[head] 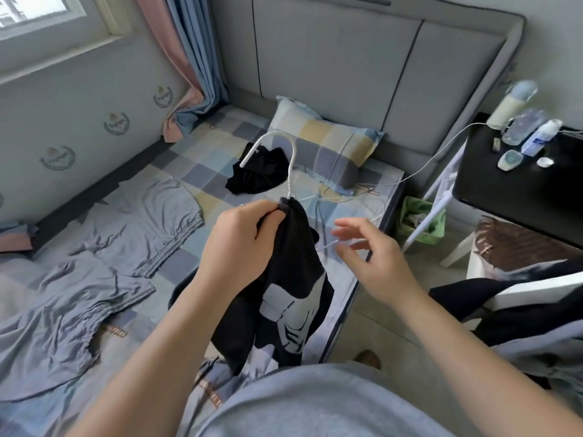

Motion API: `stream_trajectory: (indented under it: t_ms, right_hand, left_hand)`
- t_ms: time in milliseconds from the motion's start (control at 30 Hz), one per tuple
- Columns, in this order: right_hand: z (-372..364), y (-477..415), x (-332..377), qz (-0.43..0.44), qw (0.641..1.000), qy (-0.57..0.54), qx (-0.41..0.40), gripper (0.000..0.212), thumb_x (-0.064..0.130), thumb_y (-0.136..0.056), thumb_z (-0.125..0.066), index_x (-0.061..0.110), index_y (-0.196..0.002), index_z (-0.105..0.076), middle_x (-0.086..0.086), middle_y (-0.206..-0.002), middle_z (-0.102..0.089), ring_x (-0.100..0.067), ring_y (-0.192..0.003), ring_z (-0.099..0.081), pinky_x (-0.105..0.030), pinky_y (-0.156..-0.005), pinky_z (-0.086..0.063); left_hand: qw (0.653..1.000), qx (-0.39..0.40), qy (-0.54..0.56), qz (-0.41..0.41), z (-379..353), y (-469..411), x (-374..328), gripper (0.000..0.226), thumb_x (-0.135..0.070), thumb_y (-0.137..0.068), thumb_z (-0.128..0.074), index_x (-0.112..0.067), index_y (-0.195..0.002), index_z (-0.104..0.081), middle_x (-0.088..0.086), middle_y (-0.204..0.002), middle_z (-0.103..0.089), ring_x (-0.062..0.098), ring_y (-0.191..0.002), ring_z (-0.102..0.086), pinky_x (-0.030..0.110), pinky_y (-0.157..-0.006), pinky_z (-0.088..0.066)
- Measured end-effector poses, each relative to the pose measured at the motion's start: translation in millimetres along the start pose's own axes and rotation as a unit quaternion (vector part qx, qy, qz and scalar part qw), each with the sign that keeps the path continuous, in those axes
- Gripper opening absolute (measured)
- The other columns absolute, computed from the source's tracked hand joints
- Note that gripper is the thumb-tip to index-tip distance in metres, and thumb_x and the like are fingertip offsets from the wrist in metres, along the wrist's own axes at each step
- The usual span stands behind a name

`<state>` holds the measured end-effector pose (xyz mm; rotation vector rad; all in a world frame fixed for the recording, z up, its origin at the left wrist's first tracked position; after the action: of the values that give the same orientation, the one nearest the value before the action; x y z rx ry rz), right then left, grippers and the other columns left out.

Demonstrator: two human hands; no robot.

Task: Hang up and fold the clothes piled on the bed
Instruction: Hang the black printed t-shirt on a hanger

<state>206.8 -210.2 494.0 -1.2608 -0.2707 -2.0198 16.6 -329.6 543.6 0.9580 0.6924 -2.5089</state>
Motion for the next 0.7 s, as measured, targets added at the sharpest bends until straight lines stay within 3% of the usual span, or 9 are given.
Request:
stream_trajectory:
  t_ms: [67,133,233,300,400,467,533,600,700]
  right_hand:
    - [-18,-3,2,-0.037,0.994,-0.022,0.100,0.045,0.021,-0.097,-0.066,0.037,-0.135,-0.049,0.017,-0.130,-0.058,0.008,-0.123,-0.050,-0.013,-0.100,-0.040]
    - [-31,-10,4,-0.042,0.988,-0.069,0.129,0.044,0.020,-0.097,-0.066,0.038,-0.134,-0.050,0.017,-0.129,-0.059,0.011,-0.120,-0.050,-0.006,-0.095,-0.037]
    - [-33,-17,2,-0.051,0.991,-0.099,0.074,0.015,0.021,-0.094,-0.069,0.033,-0.100,-0.064,0.016,-0.097,-0.066,-0.004,-0.095,-0.062,-0.018,-0.083,-0.045]
    - [-28,-15,-7,-0.049,0.993,-0.094,0.047,0.023,0.022,-0.090,-0.074,0.034,-0.077,-0.059,0.015,-0.077,-0.062,-0.006,-0.078,-0.060,-0.018,-0.070,-0.046]
    - [-22,-11,-19,-0.047,0.988,-0.117,0.095,0.019,0.026,-0.085,-0.077,0.021,-0.080,-0.060,0.005,-0.078,-0.067,-0.012,-0.080,-0.066,-0.026,-0.068,-0.053]
    - [-22,-10,-28,-0.052,0.982,-0.099,0.155,0.014,0.032,-0.084,-0.074,0.021,-0.089,-0.066,0.007,-0.081,-0.069,-0.007,-0.077,-0.066,-0.021,-0.066,-0.051]
    - [-23,-12,-44,-0.049,0.979,-0.019,0.198,0.011,0.037,-0.089,-0.069,0.028,-0.095,-0.071,0.010,-0.083,-0.071,-0.002,-0.079,-0.064,-0.017,-0.074,-0.046]
    - [-21,-15,-63,-0.038,0.968,0.114,0.220,0.012,0.044,-0.094,-0.061,0.040,-0.084,-0.065,0.012,-0.079,-0.067,-0.003,-0.085,-0.058,-0.030,-0.098,-0.035]
    - [-15,-14,-97,-0.056,0.942,0.235,0.232,0.012,0.049,-0.096,-0.056,0.045,-0.087,-0.063,0.022,-0.092,-0.064,-0.005,-0.114,-0.053,-0.046,-0.117,0.005]
  left_hand:
    - [1.000,-0.015,0.010,0.008,-2,2,-4,0.016,-0.019,-0.101,-0.059,-0.018,-0.101,-0.075,-0.015,-0.071,-0.065,0.004,-0.058,-0.057,0.021,-0.054,-0.042]
    - [0.999,-0.017,0.030,0.016,-6,2,-9,0.015,-0.018,-0.100,-0.059,-0.020,-0.096,-0.073,-0.013,-0.069,-0.065,0.007,-0.058,-0.059,0.022,-0.051,-0.045]
    - [0.998,-0.007,0.048,0.037,-14,2,-12,0.016,-0.018,-0.100,-0.058,-0.019,-0.091,-0.072,-0.010,-0.064,-0.063,0.010,-0.052,-0.057,0.027,-0.048,-0.047]
    - [0.998,-0.004,0.045,0.050,-19,5,-11,0.016,-0.019,-0.100,-0.058,-0.018,-0.091,-0.072,-0.009,-0.063,-0.063,0.012,-0.052,-0.057,0.032,-0.050,-0.048]
    - [0.998,0.003,0.032,0.054,-23,6,-11,0.016,-0.020,-0.100,-0.059,-0.020,-0.094,-0.074,-0.013,-0.064,-0.063,0.008,-0.058,-0.058,0.023,-0.052,-0.046]
    - [0.999,0.012,0.022,0.047,-27,3,-13,0.017,-0.020,-0.100,-0.059,-0.019,-0.095,-0.075,-0.013,-0.067,-0.064,0.007,-0.061,-0.059,0.020,-0.055,-0.047]
    - [0.998,0.016,0.022,0.052,-30,-1,-15,0.017,-0.020,-0.100,-0.059,-0.018,-0.096,-0.075,-0.013,-0.067,-0.064,0.005,-0.059,-0.058,0.019,-0.055,-0.046]
    - [0.998,0.017,0.022,0.060,-29,-5,-16,0.017,-0.020,-0.100,-0.059,-0.018,-0.095,-0.075,-0.013,-0.065,-0.063,0.003,-0.055,-0.056,0.016,-0.052,-0.043]
    - [0.998,0.011,0.017,0.056,-18,-10,-12,0.015,-0.020,-0.099,-0.061,-0.021,-0.094,-0.076,-0.010,-0.068,-0.067,0.006,-0.057,-0.059,0.019,-0.055,-0.047]
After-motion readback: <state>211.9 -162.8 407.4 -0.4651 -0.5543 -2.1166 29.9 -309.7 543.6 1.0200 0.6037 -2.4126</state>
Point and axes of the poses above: each hand's wrist, its own y-axis away from the middle knuckle, its own z-axis out of the back of the hand, x = y × z, the point moved 2 cm from there along -y, towards the middle knuckle
